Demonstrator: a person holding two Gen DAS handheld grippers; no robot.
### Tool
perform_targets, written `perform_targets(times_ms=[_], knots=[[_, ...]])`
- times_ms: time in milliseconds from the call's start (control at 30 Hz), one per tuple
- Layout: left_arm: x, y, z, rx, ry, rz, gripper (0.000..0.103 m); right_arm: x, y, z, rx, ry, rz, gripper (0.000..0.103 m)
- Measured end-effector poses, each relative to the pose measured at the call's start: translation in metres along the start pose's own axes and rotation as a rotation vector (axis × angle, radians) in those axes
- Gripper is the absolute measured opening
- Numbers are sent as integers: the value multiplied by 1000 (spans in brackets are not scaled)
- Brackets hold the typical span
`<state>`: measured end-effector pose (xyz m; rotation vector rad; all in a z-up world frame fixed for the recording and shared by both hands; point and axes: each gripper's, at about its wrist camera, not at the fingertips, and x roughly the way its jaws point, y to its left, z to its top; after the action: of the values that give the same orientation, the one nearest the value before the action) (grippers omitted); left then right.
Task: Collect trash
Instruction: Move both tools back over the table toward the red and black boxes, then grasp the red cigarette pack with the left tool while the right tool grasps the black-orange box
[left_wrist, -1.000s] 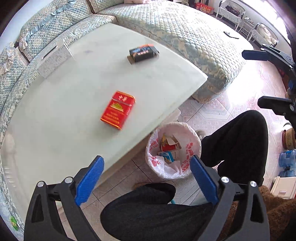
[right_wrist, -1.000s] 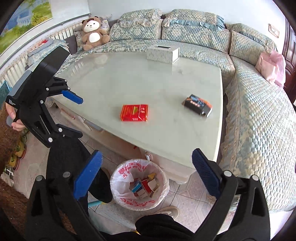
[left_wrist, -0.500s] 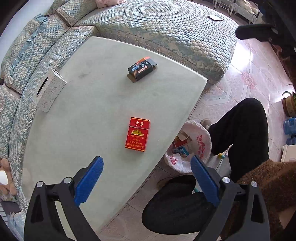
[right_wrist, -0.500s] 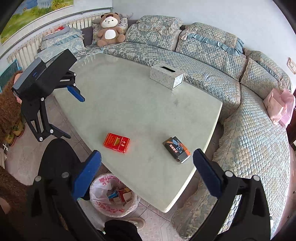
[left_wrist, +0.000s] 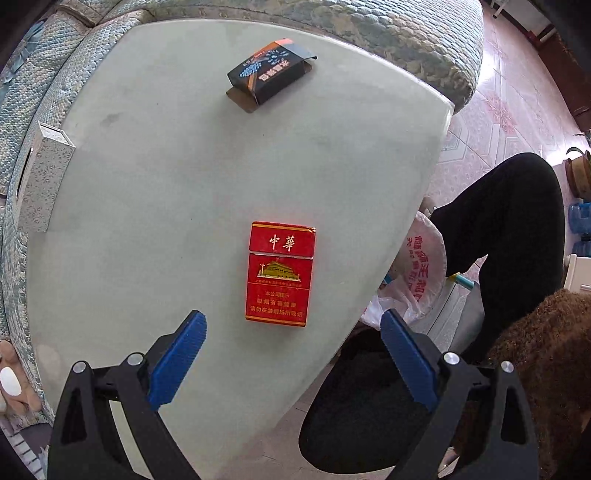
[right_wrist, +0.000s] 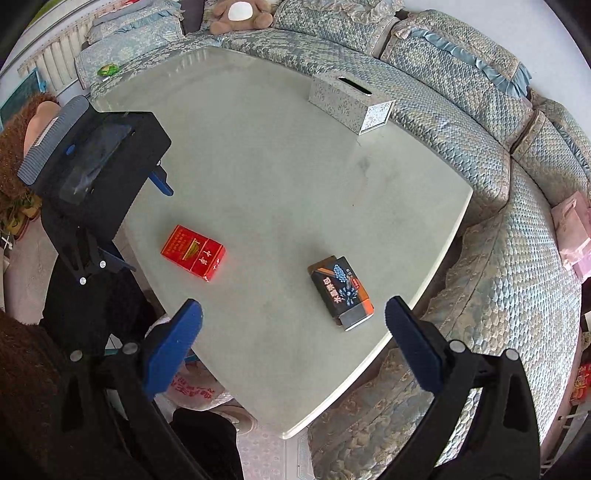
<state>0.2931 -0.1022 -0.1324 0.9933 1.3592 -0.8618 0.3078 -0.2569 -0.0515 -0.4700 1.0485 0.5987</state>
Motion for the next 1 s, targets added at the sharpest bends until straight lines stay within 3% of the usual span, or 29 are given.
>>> perform_targets(times_ms=[233, 567, 1000], knots=[[51, 8, 12, 19, 70, -31, 93, 63, -17, 2, -35, 121, 31, 97], [87, 24, 23, 6, 89, -76, 93, 147, -44, 4, -69, 276, 53, 97], [108, 22, 30, 15, 95, -76, 93, 199, -65, -5, -36, 354, 89, 97]])
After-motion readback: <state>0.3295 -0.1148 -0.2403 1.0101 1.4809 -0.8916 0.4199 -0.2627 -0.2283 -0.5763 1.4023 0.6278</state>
